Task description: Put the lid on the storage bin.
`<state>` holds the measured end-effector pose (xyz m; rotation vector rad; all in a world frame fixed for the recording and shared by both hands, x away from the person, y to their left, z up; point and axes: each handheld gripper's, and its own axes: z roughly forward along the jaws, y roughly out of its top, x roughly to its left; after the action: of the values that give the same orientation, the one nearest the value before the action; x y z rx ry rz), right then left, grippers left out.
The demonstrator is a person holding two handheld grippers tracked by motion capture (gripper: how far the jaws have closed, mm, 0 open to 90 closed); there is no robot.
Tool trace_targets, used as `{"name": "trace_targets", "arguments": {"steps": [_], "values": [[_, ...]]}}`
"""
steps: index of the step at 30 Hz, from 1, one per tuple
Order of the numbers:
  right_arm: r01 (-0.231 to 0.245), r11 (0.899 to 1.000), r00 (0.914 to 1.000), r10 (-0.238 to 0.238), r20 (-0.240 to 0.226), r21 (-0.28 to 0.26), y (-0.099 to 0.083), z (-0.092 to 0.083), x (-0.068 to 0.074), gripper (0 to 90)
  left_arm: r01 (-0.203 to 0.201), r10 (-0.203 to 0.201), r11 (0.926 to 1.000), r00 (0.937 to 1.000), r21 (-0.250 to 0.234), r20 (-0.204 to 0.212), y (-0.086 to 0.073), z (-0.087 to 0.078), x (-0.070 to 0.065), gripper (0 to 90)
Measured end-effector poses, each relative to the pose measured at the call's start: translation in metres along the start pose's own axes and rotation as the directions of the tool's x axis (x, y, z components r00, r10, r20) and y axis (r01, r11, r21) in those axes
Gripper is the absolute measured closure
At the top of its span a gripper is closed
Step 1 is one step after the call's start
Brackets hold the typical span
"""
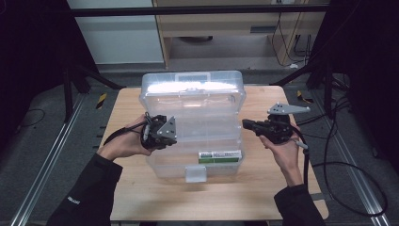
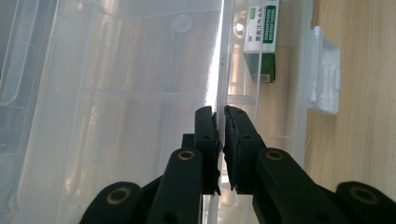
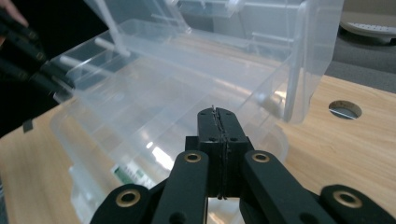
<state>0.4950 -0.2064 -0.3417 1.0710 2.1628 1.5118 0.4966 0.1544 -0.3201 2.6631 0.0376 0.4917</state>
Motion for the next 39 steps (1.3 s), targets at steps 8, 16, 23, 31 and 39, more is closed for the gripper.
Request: {"name": "trace_targets", "arguments": {"steps": [8,16,23,31,39], "values": [[-0.032,0.997,0.9992,0.034,0.022,-0.064,0.012,0.014,-0.009,90.0,0.004,-0.004,0.9998,1.0,-0.017,0.003,-0.002,0.001,-0.001,82.5],[-0.053,0.995,0.9976,0.056,0.04,-0.079,0.015,0.023,-0.016,90.0,0.001,-0.001,0.9998,1.0,-0.022,0.008,-0.004,0.002,-0.003,82.3],[-0.054,0.996,0.9974,0.057,0.043,-0.073,0.015,0.022,-0.017,90.0,-0.008,0.009,0.9997,0.9999,-0.024,0.013,-0.005,0.004,-0.008,82.3],[-0.042,0.997,0.9981,0.045,0.041,-0.068,0.013,0.021,-0.016,90.0,0.014,-0.014,0.9983,0.9999,-0.057,-0.005,-0.008,0.002,-0.01,79.3],[-0.04,0.997,0.9983,0.043,0.039,-0.069,0.012,0.021,-0.016,90.0,0.082,-0.079,0.9815,0.9967,-0.173,0.019,-0.006,0.005,-0.011,65.2]]}}
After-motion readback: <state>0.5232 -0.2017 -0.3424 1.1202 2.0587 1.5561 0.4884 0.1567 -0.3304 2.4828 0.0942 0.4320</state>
